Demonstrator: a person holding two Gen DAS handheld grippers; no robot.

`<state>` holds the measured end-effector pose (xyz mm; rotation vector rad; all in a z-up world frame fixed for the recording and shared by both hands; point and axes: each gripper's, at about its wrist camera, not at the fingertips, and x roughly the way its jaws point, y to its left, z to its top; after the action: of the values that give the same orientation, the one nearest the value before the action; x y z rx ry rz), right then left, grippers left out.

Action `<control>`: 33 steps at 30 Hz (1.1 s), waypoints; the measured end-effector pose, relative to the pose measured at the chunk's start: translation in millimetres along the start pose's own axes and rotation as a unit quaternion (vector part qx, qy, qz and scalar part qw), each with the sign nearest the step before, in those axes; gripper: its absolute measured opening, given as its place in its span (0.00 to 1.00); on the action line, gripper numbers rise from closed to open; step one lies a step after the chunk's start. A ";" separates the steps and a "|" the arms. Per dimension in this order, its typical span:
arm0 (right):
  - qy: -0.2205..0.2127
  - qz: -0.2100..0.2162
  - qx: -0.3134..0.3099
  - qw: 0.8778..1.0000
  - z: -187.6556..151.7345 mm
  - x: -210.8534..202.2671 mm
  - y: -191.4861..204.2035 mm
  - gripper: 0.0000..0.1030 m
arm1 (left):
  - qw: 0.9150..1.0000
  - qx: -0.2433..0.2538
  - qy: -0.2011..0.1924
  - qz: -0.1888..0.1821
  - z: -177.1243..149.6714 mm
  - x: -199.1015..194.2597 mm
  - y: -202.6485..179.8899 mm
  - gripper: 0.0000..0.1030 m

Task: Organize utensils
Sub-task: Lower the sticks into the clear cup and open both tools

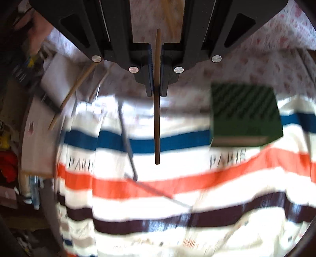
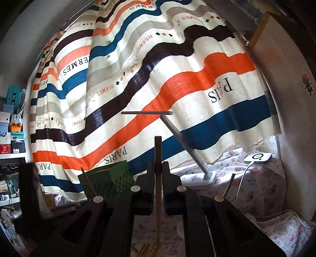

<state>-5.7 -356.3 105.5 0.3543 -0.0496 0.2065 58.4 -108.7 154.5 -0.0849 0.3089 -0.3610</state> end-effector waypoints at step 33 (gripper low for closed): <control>0.041 -0.123 0.184 0.974 -24.5 61.2 -121.0 0.08 | 0.999 0.005 0.045 -0.030 -36.8 115.9 -41.8 0.05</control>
<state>79.8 -447.0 46.7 0.7171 0.1155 -0.0172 135.9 -190.3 92.5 -0.0674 0.3940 -0.4258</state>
